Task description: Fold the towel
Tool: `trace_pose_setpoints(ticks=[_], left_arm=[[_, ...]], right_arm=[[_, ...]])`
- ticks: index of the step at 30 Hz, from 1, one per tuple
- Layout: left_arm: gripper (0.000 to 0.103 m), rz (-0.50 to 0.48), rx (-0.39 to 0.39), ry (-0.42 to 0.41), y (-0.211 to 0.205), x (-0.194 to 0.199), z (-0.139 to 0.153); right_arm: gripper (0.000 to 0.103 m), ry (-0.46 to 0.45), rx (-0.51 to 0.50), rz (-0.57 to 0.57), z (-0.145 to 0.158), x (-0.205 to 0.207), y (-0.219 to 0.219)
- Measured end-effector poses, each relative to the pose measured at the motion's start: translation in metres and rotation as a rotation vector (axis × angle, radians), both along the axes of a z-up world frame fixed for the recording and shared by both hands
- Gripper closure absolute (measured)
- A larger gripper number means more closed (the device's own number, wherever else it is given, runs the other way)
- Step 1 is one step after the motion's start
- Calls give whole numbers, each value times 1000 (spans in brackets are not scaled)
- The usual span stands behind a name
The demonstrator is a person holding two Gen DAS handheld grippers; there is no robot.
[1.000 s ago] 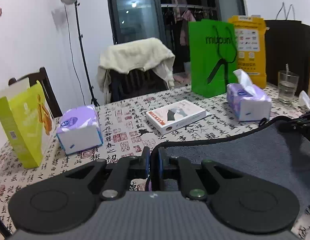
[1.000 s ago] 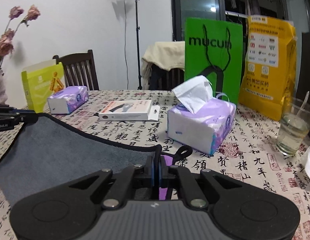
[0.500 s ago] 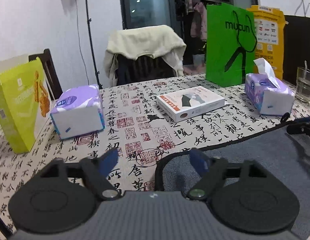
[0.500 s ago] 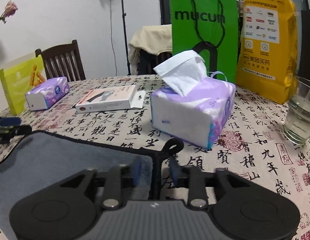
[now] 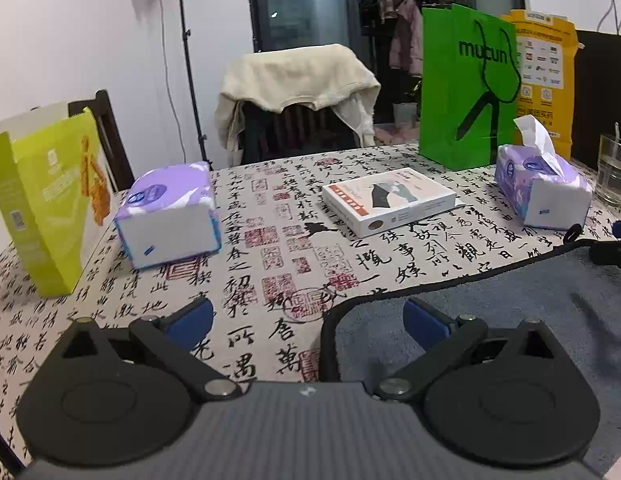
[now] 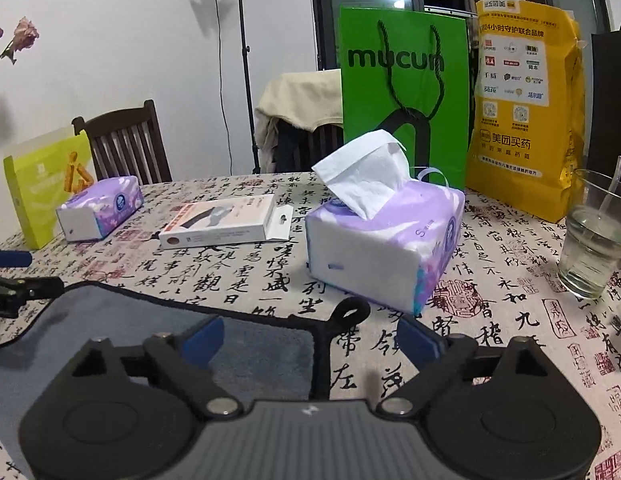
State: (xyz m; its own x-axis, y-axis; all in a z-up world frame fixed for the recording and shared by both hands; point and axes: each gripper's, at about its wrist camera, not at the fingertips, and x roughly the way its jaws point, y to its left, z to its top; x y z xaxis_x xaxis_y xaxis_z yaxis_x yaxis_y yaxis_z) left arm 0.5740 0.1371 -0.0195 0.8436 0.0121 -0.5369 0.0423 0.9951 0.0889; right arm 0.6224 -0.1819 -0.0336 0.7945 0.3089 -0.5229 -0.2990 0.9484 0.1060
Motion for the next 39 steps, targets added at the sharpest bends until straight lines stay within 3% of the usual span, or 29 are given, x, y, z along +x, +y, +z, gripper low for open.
trace_pose_setpoints(ticks=[17,39], left_arm=[[0,2,-39,-12,0,-49,30],[0,-24,-52,-45,-21,-144,54]], right_arm=[[9,-20,24,-23,27,-54,-7],[8,-37,70,-23,52,-152,-11]])
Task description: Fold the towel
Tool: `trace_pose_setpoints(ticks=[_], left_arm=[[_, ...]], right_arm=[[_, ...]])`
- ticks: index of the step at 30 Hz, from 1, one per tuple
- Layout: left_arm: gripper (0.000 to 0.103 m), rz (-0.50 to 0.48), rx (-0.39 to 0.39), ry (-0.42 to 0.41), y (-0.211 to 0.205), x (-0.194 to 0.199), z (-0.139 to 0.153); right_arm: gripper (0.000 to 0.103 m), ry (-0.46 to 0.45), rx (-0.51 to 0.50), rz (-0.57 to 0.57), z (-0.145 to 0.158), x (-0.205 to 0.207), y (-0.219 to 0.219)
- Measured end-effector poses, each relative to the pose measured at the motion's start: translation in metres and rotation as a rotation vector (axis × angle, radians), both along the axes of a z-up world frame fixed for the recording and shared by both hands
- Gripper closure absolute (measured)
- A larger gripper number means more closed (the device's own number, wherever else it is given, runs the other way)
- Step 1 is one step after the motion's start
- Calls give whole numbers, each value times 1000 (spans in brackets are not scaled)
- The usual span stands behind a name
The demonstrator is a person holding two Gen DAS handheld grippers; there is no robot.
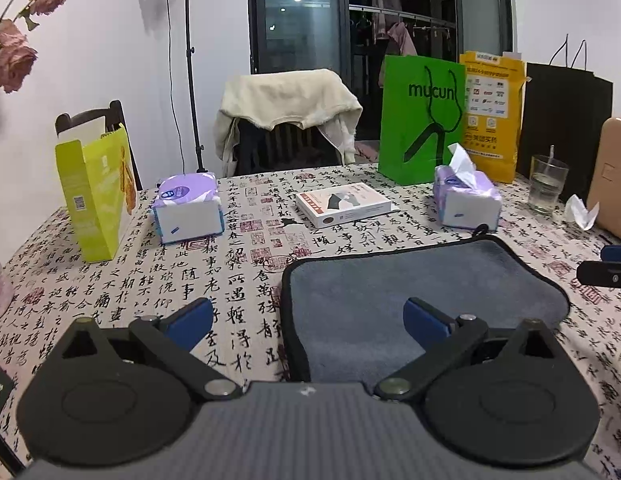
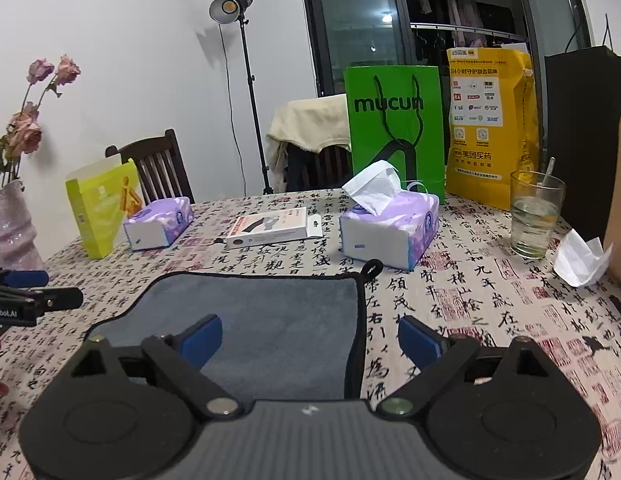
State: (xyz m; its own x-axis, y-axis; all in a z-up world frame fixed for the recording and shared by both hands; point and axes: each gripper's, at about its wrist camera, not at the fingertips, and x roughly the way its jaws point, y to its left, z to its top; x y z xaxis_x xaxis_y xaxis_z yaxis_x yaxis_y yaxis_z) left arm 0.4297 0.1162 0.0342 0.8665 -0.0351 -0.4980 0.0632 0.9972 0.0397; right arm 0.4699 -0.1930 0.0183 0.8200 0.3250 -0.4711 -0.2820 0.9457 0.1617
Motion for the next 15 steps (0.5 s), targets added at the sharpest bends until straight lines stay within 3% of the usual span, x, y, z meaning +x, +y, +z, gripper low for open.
trace_pose_setpoints(ticks=[15], left_arm=[[0,0,-23,-23,-12,-68,5]], right_arm=[[4,-11,-4,16,6,-65,-7]])
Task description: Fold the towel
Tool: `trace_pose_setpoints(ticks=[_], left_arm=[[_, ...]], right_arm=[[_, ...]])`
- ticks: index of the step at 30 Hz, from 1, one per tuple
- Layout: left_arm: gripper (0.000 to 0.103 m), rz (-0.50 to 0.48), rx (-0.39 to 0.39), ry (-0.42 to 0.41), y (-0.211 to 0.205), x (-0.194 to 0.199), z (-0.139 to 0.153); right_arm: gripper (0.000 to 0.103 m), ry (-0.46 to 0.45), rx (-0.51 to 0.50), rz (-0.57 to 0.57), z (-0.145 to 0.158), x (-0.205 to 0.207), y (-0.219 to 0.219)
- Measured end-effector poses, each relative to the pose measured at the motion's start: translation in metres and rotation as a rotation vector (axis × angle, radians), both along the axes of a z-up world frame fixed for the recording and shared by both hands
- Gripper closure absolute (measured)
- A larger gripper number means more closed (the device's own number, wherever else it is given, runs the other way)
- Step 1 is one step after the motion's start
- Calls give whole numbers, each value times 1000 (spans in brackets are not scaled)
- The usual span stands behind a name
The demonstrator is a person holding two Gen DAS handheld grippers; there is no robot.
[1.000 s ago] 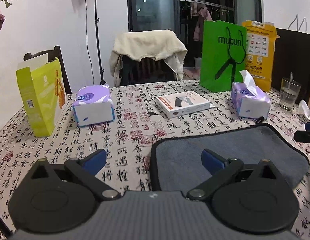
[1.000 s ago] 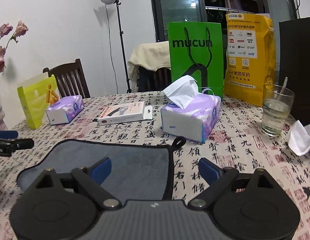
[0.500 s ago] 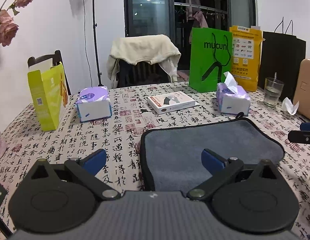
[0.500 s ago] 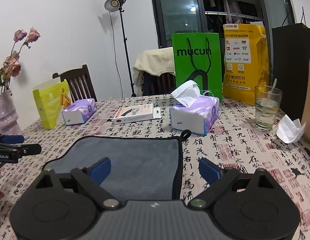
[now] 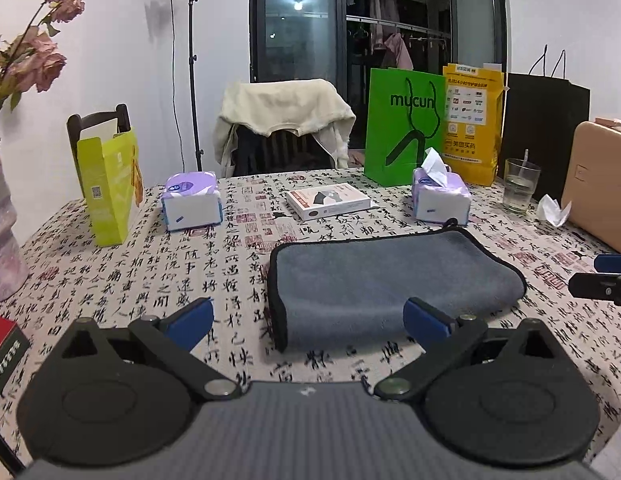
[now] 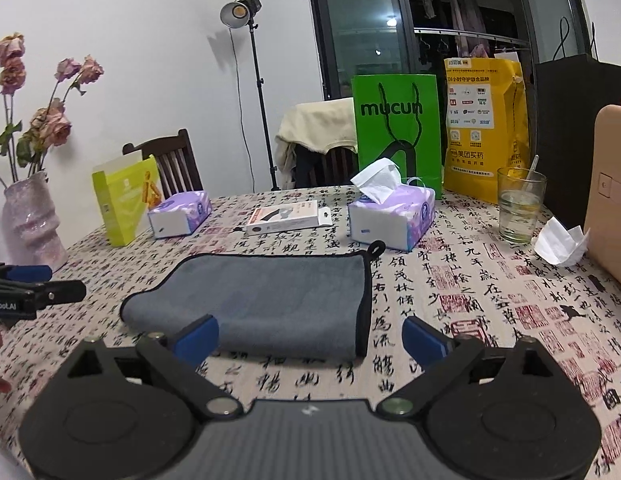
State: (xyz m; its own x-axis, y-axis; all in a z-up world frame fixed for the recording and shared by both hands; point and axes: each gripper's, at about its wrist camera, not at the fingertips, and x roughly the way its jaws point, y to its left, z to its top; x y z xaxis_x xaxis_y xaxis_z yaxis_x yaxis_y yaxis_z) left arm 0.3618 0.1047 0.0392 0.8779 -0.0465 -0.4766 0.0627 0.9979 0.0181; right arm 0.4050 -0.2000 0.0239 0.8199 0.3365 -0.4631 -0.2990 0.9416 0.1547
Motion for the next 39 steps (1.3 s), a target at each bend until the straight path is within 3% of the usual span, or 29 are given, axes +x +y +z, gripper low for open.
trace_pose_setpoints(ticks=[39], left_arm=[[0,55,-50,-54,-23,-176,-5]], right_arm=[[2,-50,26,101,8,-163,-7]])
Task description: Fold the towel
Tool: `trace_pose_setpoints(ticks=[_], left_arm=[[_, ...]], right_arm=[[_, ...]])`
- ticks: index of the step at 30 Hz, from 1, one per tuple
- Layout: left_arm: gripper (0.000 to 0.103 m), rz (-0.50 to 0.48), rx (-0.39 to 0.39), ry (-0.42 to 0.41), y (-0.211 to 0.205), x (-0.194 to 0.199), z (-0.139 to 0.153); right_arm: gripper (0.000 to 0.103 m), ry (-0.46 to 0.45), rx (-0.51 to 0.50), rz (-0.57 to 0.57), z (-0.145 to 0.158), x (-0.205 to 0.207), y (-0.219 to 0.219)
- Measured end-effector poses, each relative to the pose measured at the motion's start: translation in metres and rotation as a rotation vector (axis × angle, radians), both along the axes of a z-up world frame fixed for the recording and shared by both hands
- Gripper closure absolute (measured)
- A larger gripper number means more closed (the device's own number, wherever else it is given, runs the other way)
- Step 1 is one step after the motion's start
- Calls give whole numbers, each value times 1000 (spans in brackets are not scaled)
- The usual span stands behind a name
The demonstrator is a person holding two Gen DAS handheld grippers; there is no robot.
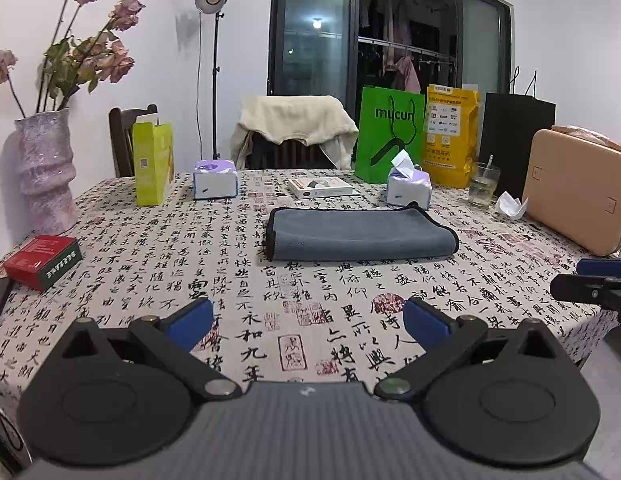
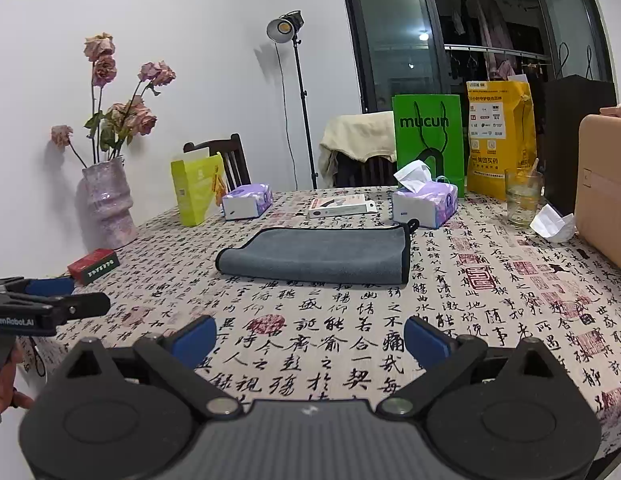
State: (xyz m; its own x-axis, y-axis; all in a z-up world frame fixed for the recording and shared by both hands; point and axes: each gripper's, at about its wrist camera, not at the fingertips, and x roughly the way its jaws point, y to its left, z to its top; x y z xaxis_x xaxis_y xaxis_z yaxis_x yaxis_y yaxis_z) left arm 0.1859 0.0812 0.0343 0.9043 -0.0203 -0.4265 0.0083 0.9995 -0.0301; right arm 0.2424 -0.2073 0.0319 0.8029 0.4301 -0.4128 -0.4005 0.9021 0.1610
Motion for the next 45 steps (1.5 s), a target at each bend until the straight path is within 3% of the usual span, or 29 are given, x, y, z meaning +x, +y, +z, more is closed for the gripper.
trace_pose_setpoints(ticks=[8,27,45], left_arm=[[0,24,18,5,-10,-23,-7],[0,0,25,-83,-40,-103,-7],[0,-52,33,-51,-70,-164,-24]], right_arm=[[2,-7,-8,6,-4,-26,-1],[0,-41,8,-21,-3,-98,-20],[0,-134,3,36,-12,-181,-14]])
